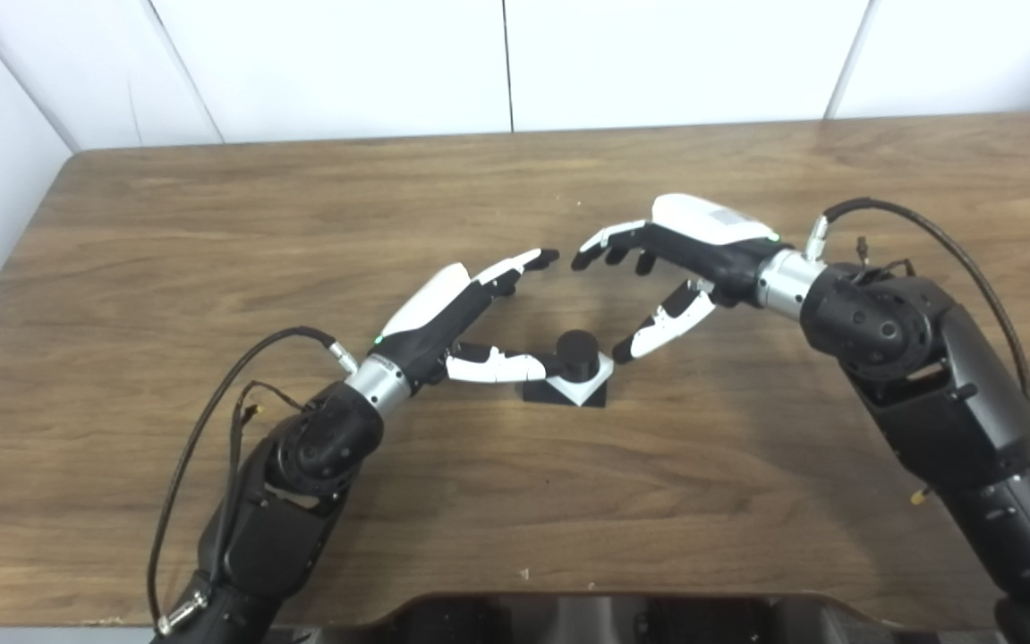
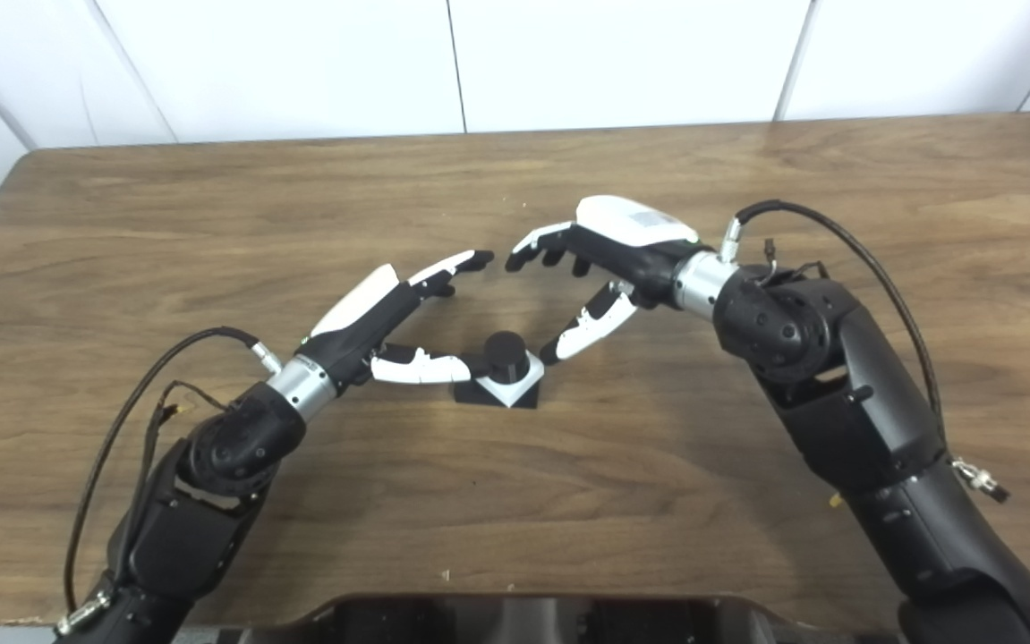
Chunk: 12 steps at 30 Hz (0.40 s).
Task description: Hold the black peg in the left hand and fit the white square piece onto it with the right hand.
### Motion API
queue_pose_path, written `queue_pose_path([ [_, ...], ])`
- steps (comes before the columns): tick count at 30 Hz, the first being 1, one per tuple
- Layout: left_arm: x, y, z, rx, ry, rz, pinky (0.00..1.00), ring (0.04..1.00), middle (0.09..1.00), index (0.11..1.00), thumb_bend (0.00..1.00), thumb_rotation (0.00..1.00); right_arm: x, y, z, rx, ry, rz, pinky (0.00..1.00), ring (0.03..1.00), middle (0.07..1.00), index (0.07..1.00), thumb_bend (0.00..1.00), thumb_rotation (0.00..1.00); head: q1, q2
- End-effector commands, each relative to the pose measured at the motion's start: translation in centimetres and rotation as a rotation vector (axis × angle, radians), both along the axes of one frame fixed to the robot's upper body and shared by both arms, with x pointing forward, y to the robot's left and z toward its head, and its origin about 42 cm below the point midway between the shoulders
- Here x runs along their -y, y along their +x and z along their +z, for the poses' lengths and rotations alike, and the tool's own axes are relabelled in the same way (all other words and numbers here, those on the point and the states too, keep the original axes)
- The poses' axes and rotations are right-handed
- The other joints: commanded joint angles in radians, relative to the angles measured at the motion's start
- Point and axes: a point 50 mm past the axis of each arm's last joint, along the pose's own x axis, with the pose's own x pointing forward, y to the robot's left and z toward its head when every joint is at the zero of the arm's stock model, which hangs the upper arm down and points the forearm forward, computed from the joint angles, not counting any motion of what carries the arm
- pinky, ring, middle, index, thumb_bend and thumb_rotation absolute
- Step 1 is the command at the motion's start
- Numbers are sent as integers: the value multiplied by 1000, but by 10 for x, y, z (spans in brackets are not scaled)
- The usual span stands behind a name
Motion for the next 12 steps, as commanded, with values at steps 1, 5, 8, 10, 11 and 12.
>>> queue_pose_path([
  [1, -8, -2, 2, 16, -5, 42, 714, 867, 911, 904, 798, 803, 2, 8, 20, 89, 33, -27, 622, 775, 821, 750, 634, 248, 2, 0],
  [5, -9, -3, 2, 60, -88, 86, 669, 806, 862, 859, 751, 802, 5, 10, 18, 98, 42, -55, 610, 764, 804, 739, 618, 230, -1, 0],
  [8, -8, -3, 0, 101, -177, 139, 648, 751, 807, 798, 700, 743, 7, 12, 15, 108, 48, -68, 612, 761, 791, 726, 608, 226, 0, -1],
  [10, -7, -3, 0, 119, -211, 184, 645, 729, 779, 769, 667, 725, 8, 13, 13, 119, 60, -83, 611, 754, 779, 715, 609, 214, 0, -1],
  [11, -5, -3, 0, 128, -218, 212, 637, 718, 762, 750, 638, 690, 8, 14, 12, 123, 67, -92, 607, 747, 771, 707, 611, 204, -2, -1],
  [12, -4, -2, 0, 133, -220, 236, 636, 712, 750, 736, 615, 670, 9, 15, 10, 127, 72, -100, 605, 740, 765, 702, 611, 198, -3, -1],
])
